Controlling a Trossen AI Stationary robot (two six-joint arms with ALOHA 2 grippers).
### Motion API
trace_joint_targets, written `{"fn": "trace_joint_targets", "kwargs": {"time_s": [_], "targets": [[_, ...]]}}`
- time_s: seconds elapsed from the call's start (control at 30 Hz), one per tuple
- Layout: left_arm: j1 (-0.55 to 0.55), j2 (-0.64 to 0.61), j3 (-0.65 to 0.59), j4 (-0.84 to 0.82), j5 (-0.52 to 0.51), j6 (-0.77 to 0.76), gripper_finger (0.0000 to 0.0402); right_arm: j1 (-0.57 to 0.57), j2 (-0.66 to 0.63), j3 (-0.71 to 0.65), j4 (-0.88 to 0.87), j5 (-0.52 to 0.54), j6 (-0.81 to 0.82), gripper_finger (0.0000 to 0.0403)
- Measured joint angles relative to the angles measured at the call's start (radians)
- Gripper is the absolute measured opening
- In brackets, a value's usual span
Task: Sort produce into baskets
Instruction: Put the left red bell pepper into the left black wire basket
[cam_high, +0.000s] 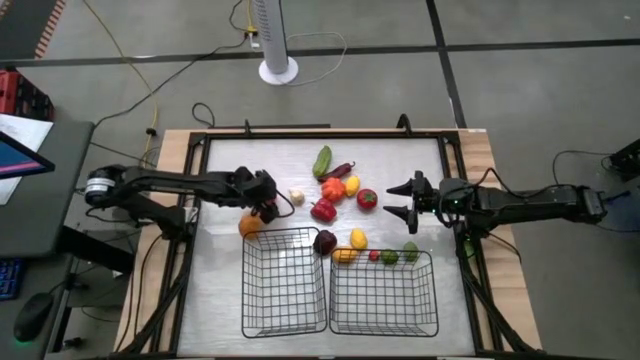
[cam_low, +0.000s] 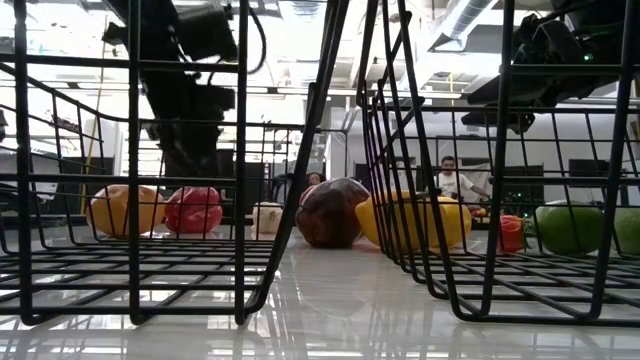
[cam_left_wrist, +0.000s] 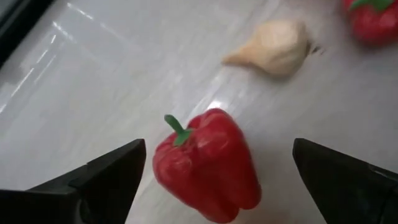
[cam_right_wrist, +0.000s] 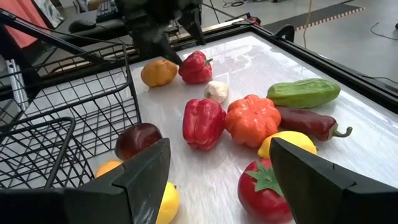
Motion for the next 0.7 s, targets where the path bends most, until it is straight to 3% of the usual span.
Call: {"fn": "trace_joint_targets", "kwargs": {"time_s": [0.43, 0.7], "targets": [[0.000, 0.159, 0.000, -0.007, -0.067, 0.025, 0.0384, 0.000, 0.000, 0.000, 0.000, -0.002, 0.000, 0.0302], [0.000, 0.154, 0.001, -0.032, -0.072, 0.048, 0.0297, 0.000, 0.000, 0.000, 0.000, -0.002, 0.000, 0.0302]]}}
